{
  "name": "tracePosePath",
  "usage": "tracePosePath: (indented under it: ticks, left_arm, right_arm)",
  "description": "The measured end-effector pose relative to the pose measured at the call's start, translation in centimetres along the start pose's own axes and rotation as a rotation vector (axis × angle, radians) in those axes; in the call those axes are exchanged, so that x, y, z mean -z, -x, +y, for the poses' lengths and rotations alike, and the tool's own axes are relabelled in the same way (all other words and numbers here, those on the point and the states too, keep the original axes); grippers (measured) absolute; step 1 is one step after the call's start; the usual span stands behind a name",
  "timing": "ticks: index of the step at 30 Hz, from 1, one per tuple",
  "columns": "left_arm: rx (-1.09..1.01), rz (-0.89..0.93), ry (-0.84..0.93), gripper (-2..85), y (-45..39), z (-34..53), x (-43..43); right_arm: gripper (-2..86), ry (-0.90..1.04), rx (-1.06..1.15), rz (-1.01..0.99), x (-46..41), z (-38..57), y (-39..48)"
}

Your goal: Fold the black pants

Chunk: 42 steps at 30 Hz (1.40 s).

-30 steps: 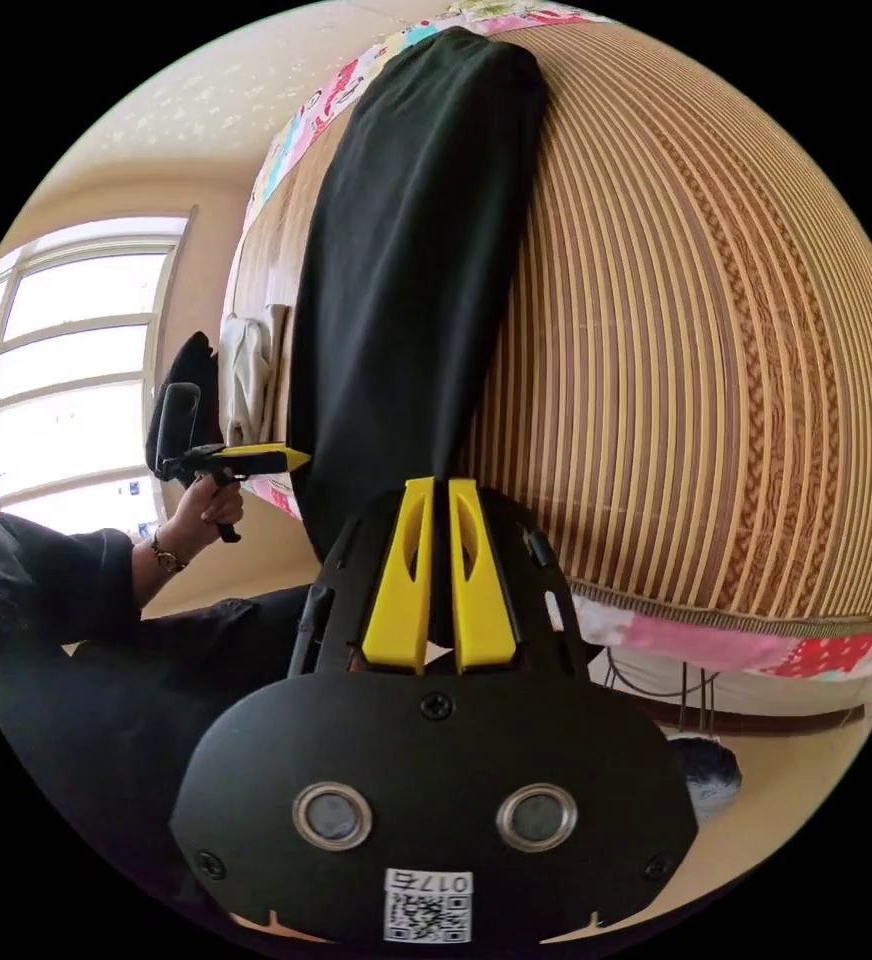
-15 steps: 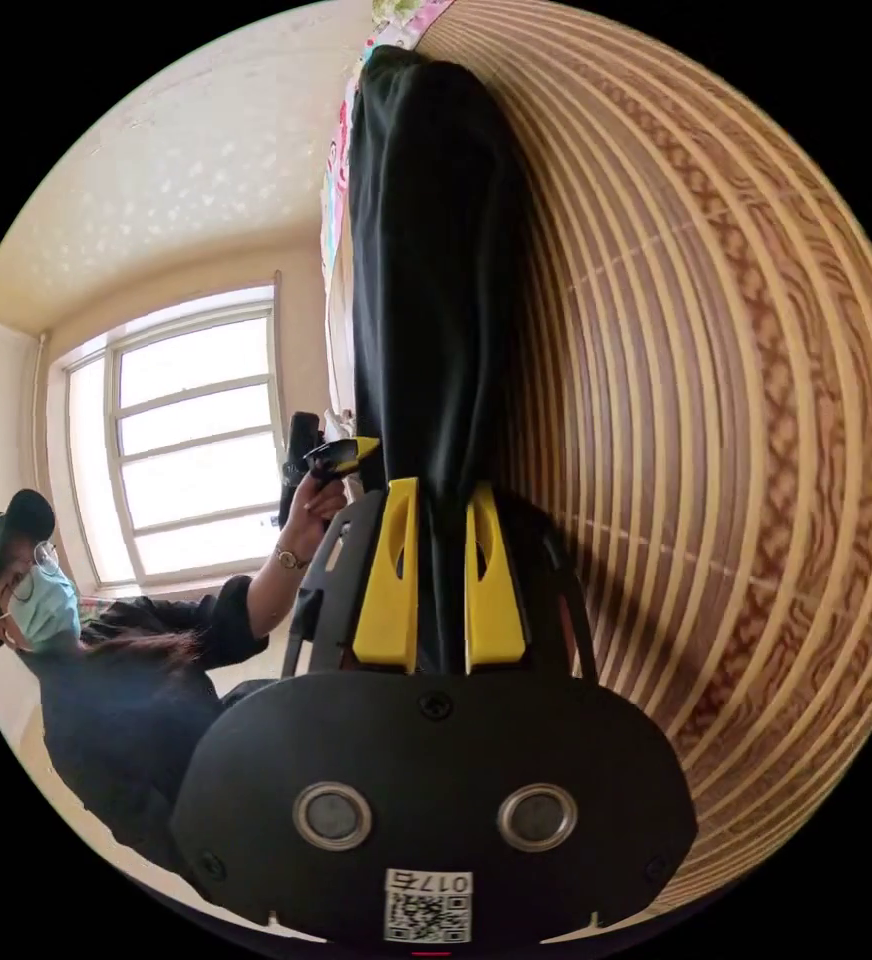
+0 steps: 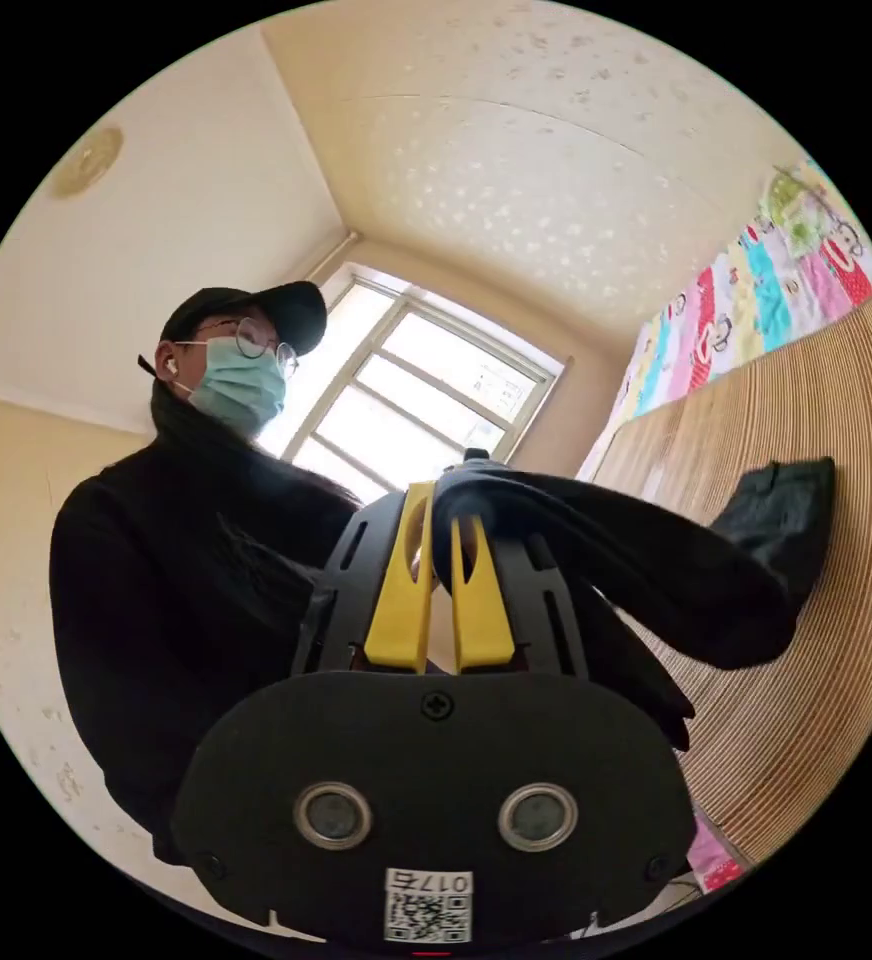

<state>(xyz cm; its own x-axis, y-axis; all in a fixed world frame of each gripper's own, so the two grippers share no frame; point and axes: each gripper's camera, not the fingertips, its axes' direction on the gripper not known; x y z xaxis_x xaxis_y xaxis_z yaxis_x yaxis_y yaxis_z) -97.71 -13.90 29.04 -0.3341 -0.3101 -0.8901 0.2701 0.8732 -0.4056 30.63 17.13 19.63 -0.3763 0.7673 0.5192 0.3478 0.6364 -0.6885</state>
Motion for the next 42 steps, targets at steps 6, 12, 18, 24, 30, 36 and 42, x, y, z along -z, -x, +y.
tracePosePath:
  ticks: [6, 12, 18, 24, 30, 36, 42]
  left_arm:
    - [-0.206, -0.1, -0.032, 4.2, -11.2, -8.2, -2.6]
    - [0.016, -0.36, 0.007, 4.0, -0.8, -15.6, -5.5]
    - [0.131, -0.477, 0.031, 4.7, 8.0, -14.9, -6.4]
    - [0.521, -0.542, 0.188, 8.0, 18.2, 2.2, -9.9]
    - [0.807, -0.571, 0.079, 10.7, 23.8, 10.3, -8.0]
    - [0.627, -0.695, 0.085, 15.7, 29.9, 0.4, -7.2]
    - [0.628, -0.662, 0.288, 11.1, 38.4, -4.8, -11.6]
  right_arm:
    - [-0.1, -0.037, 0.115, 0.116, 1.1, -9.9, 7.8]
    - [-0.1, 0.059, -0.092, 0.453, 1.1, -15.3, -5.4]
    - [0.2, 0.207, -0.173, 0.498, -3.6, -10.4, -11.8]
    - [4.2, 0.463, -0.631, 0.494, -5.8, 9.7, -20.4]
    - [16.2, 0.466, -0.886, 0.554, -4.8, 15.9, -24.5]
    - [17.3, 0.396, -0.78, 0.651, -6.9, 10.0, -34.3]
    - [13.4, 0.518, -0.719, 0.693, -15.2, 8.6, -39.1]
